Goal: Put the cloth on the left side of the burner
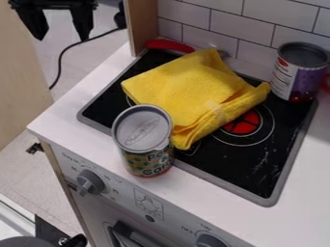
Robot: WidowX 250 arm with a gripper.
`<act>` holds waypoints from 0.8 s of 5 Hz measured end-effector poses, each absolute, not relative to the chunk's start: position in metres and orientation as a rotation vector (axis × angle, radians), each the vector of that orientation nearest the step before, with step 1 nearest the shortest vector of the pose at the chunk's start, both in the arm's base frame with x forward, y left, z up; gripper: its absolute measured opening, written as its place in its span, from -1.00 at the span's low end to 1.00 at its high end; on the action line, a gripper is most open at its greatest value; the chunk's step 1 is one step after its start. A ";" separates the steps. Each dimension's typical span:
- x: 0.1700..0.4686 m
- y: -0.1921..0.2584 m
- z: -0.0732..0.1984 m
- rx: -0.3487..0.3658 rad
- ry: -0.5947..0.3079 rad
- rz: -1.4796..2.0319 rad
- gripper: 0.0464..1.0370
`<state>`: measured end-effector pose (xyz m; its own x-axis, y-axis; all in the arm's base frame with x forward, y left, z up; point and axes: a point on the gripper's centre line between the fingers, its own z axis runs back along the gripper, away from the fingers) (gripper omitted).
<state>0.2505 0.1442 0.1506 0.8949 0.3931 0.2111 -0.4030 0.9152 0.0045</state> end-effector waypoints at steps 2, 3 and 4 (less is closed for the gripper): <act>0.264 0.115 0.135 0.000 -0.220 0.418 0.92; 0.275 0.089 0.132 -0.018 -0.234 0.399 0.92; 0.284 0.071 0.122 0.029 -0.222 0.401 0.92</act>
<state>0.2841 0.0706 0.1219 0.8970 0.3836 0.2197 -0.3899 0.9207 -0.0157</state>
